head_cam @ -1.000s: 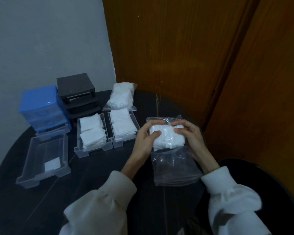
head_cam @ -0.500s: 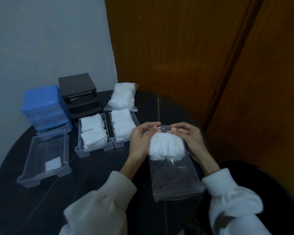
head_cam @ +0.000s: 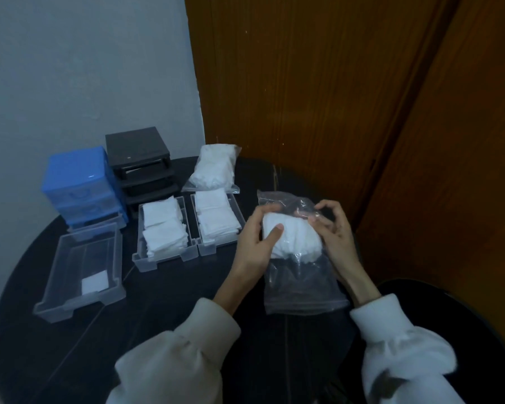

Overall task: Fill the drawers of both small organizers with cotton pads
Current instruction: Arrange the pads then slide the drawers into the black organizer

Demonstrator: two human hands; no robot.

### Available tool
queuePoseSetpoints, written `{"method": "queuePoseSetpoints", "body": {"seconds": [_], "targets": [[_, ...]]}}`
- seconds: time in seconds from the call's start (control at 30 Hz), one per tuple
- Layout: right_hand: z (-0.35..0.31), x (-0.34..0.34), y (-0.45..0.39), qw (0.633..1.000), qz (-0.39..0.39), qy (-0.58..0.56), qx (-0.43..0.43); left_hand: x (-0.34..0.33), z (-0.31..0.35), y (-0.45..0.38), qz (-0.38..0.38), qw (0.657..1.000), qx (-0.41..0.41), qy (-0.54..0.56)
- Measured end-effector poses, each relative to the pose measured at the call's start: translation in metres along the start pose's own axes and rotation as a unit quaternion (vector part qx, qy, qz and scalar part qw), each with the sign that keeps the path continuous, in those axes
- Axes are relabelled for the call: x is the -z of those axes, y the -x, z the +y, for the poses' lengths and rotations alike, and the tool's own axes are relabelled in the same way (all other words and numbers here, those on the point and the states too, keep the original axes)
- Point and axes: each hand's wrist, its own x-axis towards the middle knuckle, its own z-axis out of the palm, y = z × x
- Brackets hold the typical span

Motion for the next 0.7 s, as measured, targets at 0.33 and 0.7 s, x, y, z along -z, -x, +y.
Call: {"method": "queuePoseSetpoints", "body": {"seconds": [0.33, 0.7], "targets": [[-0.0024, -0.0055, 0.0008, 0.996, -0.066, 0.056, 0.001, 0.0066, 0.0055, -0.0027, 0.051, 0.998, -0.020, 0.038], [-0.0025, -0.0007, 0.0023, 0.992, -0.042, 0.110, 0.050, 0.0031, 0.0024, -0.0010, 0.040, 0.999, -0.010, 0.028]]}}
